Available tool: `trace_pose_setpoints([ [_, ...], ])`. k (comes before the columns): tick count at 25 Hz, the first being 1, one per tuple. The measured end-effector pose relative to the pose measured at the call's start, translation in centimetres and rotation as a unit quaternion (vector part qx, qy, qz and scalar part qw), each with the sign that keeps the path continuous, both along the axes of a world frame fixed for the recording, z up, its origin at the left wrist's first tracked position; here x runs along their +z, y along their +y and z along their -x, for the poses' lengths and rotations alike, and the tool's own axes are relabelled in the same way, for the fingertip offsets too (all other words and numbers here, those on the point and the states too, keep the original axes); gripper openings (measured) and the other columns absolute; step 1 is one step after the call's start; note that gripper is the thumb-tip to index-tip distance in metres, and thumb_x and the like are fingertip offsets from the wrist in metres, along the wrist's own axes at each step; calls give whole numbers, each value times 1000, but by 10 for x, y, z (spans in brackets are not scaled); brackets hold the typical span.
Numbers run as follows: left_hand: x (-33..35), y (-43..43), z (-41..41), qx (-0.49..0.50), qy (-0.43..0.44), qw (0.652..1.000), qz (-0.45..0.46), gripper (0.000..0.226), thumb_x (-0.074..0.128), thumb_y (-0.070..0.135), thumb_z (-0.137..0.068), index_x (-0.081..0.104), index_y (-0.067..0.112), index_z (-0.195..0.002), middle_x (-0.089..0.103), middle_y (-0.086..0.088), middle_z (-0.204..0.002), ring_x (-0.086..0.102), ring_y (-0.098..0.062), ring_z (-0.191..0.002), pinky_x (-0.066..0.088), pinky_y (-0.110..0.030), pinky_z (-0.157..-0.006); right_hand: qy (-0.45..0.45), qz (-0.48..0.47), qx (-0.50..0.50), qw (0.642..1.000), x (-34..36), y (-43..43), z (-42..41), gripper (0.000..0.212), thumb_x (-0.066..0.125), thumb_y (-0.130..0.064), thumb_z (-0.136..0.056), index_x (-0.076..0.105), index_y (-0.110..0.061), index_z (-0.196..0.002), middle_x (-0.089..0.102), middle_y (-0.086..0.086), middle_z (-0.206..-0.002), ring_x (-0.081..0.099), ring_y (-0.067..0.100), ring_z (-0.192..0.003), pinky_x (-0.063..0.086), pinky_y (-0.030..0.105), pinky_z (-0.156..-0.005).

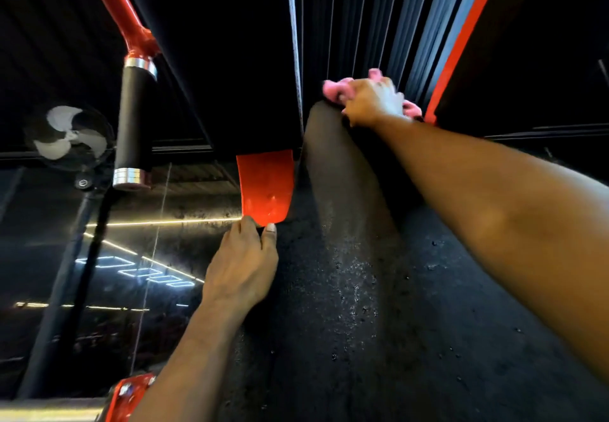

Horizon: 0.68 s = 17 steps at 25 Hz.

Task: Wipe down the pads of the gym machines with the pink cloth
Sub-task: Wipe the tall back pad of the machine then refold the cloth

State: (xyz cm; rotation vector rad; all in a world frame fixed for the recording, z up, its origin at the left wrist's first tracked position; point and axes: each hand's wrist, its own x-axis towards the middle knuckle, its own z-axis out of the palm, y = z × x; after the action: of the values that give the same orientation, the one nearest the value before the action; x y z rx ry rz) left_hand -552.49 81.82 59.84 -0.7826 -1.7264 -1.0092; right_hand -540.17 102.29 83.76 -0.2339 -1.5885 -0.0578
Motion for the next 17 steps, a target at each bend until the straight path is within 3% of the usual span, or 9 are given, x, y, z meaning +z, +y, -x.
trace_pose_setpoints([
  [2,1,0,-1,1,2,1000,8,32,33,43,-103,47,15,-108,54,-8,-116,50,-29,-114,39,-41,-90,26,133,-15,991,1,-18,5,37,45,-32,-83,68,-43,-109,55,0,-135,34,29,-139,30,54,-101],
  [4,1,1,-1,4,1,1000,0,29,33,43,-103,46,17,-105,50,-2,-109,49,-27,-113,36,-38,-86,-26,5,-99,995,5,-44,18,38,43,-35,-83,68,-37,-112,61,-5,-126,40,28,-133,32,51,-98],
  [6,-2,1,-3,-1,3,1000,-11,29,33,42,-103,47,16,-105,51,-4,-111,49,-28,-113,36,-39,-86,-45,-152,-85,984,-7,-27,25,32,50,-42,-92,64,-37,-120,58,-6,-129,43,26,-132,39,53,-98],
  [7,-1,1,-3,-2,3,1000,-11,31,33,42,-103,47,15,-107,52,-6,-114,49,-28,-113,37,-41,-88,-61,-177,-49,981,-7,-13,14,31,53,-43,-93,62,-39,-122,55,-4,-131,44,27,-132,42,54,-97],
  [9,0,-1,-2,-2,-3,1000,6,32,32,42,-103,48,14,-109,53,-7,-117,49,-28,-113,38,-41,-90,-8,-67,26,997,-2,0,1,28,53,-38,-92,62,-45,-118,52,3,-132,41,33,-134,41,57,-100],
  [11,0,-2,0,-7,-2,1000,12,33,32,42,-103,48,15,-109,53,-6,-117,49,-27,-112,39,-42,-91,42,104,-24,993,-3,-24,10,29,50,-26,-90,65,-40,-111,54,6,-134,30,35,-140,34,57,-105],
  [12,-1,-2,0,-7,4,1000,9,33,32,42,-103,49,15,-109,53,-7,-117,49,-27,-112,40,-42,-92,24,101,-65,992,-1,-40,18,30,51,-23,-89,65,-36,-114,56,5,-134,29,35,-140,32,56,-106],
  [15,0,-1,0,-3,9,1000,3,33,33,42,-103,50,14,-111,54,-7,-117,49,-27,-113,40,-42,-93,-8,-132,-94,987,-13,-30,25,31,55,-34,-89,61,-32,-120,56,0,-134,38,29,-135,37,55,-99],
  [17,0,0,0,-5,12,1000,-3,34,33,42,-103,50,14,-112,54,-7,-118,49,-27,-112,40,-42,-93,-43,-145,-32,988,-9,7,0,34,54,-42,-91,60,-38,-124,52,3,-136,43,31,-131,40,57,-97],
])
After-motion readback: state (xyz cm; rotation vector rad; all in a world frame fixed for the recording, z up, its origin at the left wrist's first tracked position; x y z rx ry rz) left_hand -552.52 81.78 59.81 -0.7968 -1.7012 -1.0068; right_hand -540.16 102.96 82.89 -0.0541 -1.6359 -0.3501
